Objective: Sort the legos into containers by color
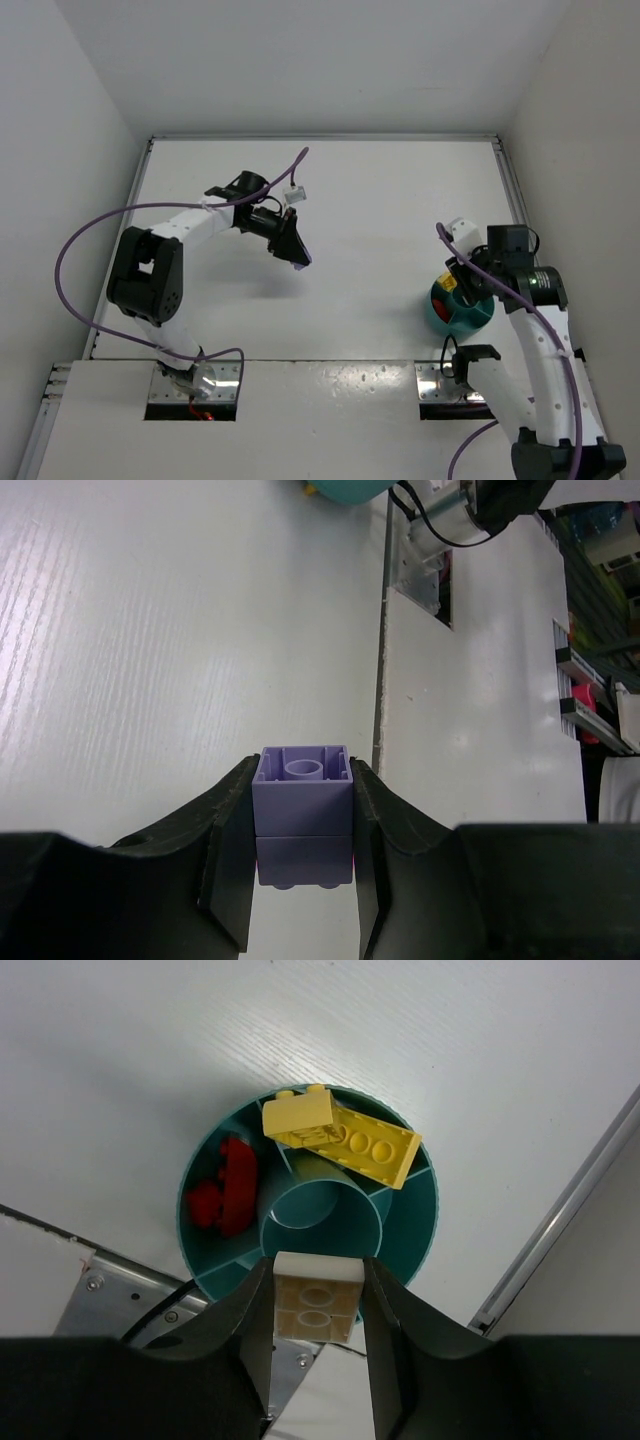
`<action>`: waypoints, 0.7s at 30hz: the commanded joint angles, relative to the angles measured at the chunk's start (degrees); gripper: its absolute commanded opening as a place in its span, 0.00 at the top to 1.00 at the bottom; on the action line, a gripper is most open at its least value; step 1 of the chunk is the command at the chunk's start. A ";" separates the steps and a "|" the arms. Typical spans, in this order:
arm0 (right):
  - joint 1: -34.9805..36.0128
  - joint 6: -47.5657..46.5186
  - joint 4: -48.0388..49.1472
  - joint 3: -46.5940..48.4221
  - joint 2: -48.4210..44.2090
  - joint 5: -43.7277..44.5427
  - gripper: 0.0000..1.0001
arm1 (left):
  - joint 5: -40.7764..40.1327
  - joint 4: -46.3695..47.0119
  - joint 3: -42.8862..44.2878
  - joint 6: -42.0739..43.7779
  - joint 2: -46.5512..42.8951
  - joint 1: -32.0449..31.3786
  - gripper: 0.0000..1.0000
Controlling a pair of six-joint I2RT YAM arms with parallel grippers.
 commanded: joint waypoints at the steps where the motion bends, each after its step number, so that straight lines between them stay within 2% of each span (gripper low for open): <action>1: -0.31 2.50 2.25 -0.36 1.27 2.79 1.00 | 2.19 0.12 1.84 2.25 0.11 0.81 1.00; 18: 0.74 5.93 4.97 -0.36 8.57 5.35 1.00 | 2.19 0.12 1.84 2.77 1.69 0.81 1.00; 21: 0.74 5.32 4.98 -0.36 8.57 5.35 0.96 | 2.19 0.12 1.84 2.77 1.69 0.81 1.00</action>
